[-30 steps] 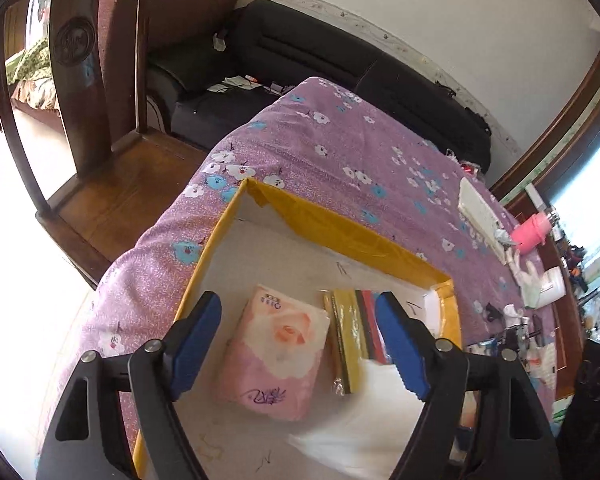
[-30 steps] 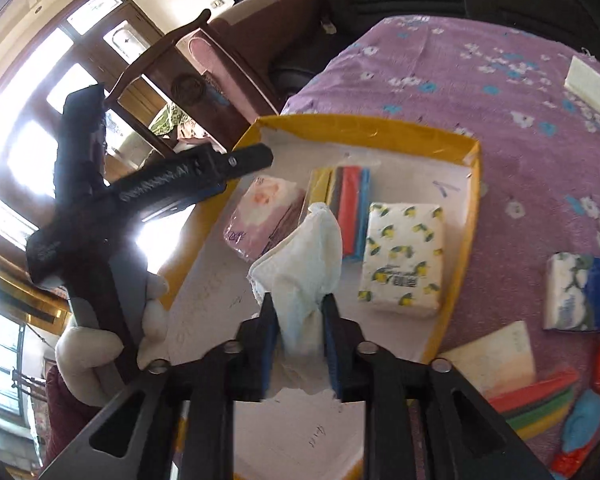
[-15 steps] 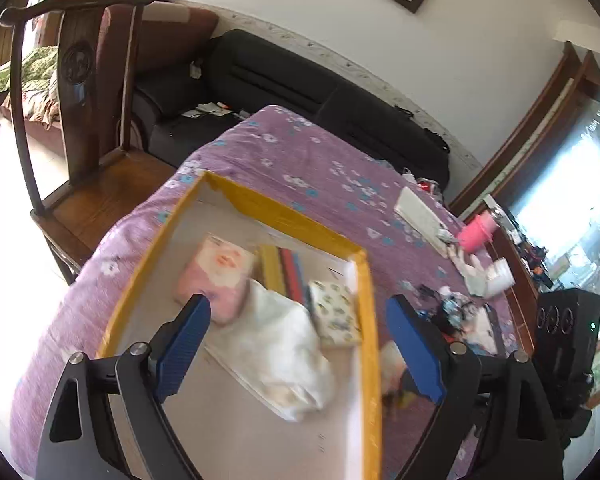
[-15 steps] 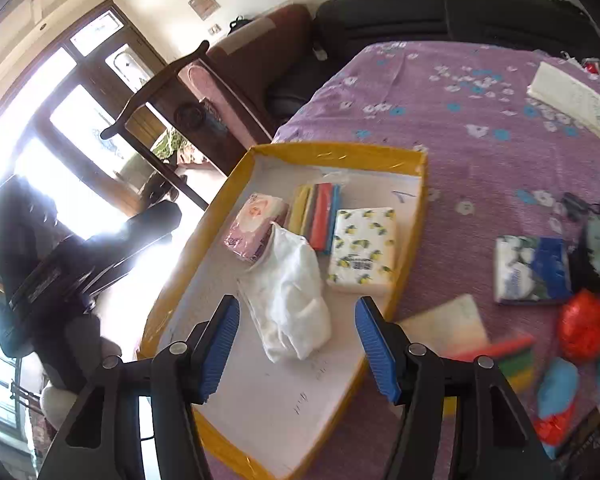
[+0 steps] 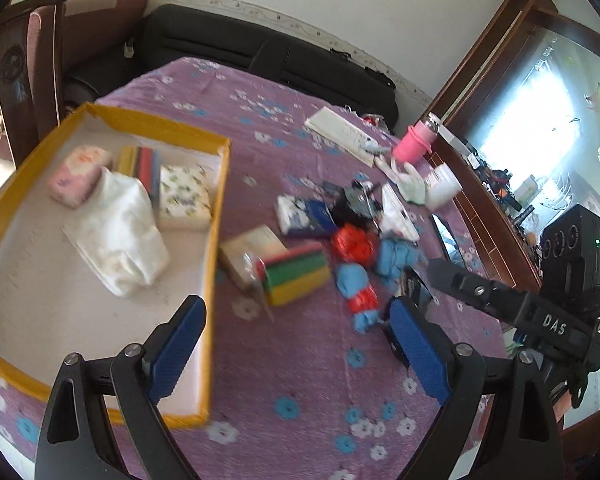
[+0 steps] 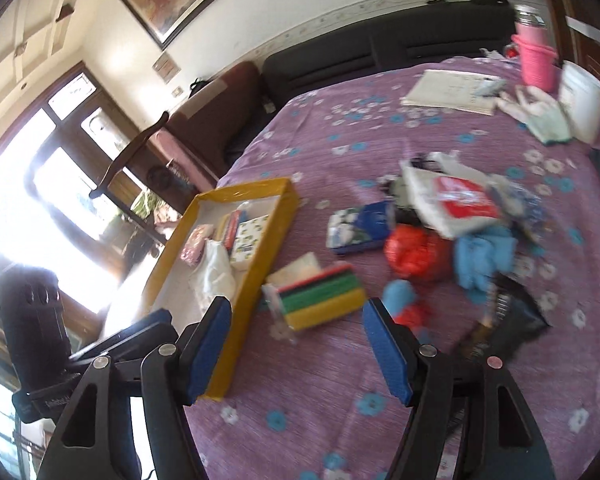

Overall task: Organize soft objects
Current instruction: 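Withdraw both tools from the tray back over the pile, then grasp the black snack packet with the right tool while the left tool grasps the blue towel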

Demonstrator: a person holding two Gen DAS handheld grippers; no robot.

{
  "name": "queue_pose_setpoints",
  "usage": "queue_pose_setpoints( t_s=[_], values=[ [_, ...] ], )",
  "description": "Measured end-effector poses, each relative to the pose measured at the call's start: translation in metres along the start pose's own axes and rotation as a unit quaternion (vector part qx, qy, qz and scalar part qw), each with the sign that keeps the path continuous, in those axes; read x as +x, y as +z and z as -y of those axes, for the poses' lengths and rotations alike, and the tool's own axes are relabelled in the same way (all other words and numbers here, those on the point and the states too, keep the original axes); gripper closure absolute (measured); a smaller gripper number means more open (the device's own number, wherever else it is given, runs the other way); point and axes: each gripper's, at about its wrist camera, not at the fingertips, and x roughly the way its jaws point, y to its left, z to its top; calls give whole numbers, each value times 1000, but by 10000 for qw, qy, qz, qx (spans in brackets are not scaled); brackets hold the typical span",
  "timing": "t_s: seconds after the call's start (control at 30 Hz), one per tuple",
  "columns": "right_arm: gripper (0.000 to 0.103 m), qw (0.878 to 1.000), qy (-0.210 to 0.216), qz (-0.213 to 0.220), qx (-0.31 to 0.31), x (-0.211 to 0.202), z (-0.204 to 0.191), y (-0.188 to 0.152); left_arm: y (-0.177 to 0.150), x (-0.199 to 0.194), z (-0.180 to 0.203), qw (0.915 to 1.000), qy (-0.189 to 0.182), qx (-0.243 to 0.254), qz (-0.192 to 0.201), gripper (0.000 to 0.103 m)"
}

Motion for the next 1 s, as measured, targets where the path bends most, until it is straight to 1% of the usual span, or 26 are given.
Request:
queue_pose_setpoints(
  t_s=[0.1, 0.23, 0.27, 0.33, 0.37, 0.4, 0.43, 0.47, 0.5, 0.57, 0.67, 0.77, 0.83, 0.9, 1.0],
  values=[
    [30, 9996, -149, 211, 147, -25, 28, -7, -12, 8, 9, 9999, 70, -56, -105, 10],
    [30, 9975, -476, 375, 373, -43, 63, -15, -21, 18, 15, 9987, 474, 36, -167, 10],
    [27, 9963, -626, 417, 418, -46, 71, -17, -23, 21, 17, 9981, 590, 89, -177, 10],
    [25, 9908, -1136, 615, 406, -55, 88, -23, -26, 27, 22, 9958, 856, 272, -198, 10],
    [24, 9856, -1483, 749, 316, -58, 93, -25, -28, 30, 24, 9948, 933, 340, -221, 10],
    [23, 9796, -1797, 871, 224, -60, 97, -26, -29, 35, 26, 9940, 980, 400, -272, 10],
    [23, 9709, -2149, 1047, 124, -62, 103, -27, -30, 39, 27, 9936, 985, 433, -344, 10],
    [22, 9634, -2397, 1203, 68, -64, 109, -28, -31, 45, 28, 9932, 985, 448, -422, 10],
    [22, 9586, -2531, 1297, 104, -67, 116, -29, -32, 49, 28, 9930, 982, 459, -473, 10],
    [20, 9563, -2560, 1375, 322, -70, 129, -29, -35, 59, 32, 9925, 945, 497, -592, 10],
    [20, 9665, -2271, 1017, 629, -65, 149, -26, -38, 73, 42, 9920, 822, 594, -751, 10],
    [20, 9673, -2239, 921, 755, -61, 159, -29, -38, 90, 60, 9907, 672, 783, -890, 10],
    [20, 9694, -2150, 862, 808, -58, 162, -31, -32, 101, 69, 9905, 589, 788, -966, 10],
    [20, 9746, -1916, 761, 870, -54, 160, -37, -24, 108, 73, 9913, 526, 660, -1008, 10],
    [20, 9853, -1316, 500, 966, -45, 147, -38, -11, 103, 72, 9959, 252, 297, -812, 10]
  ],
)
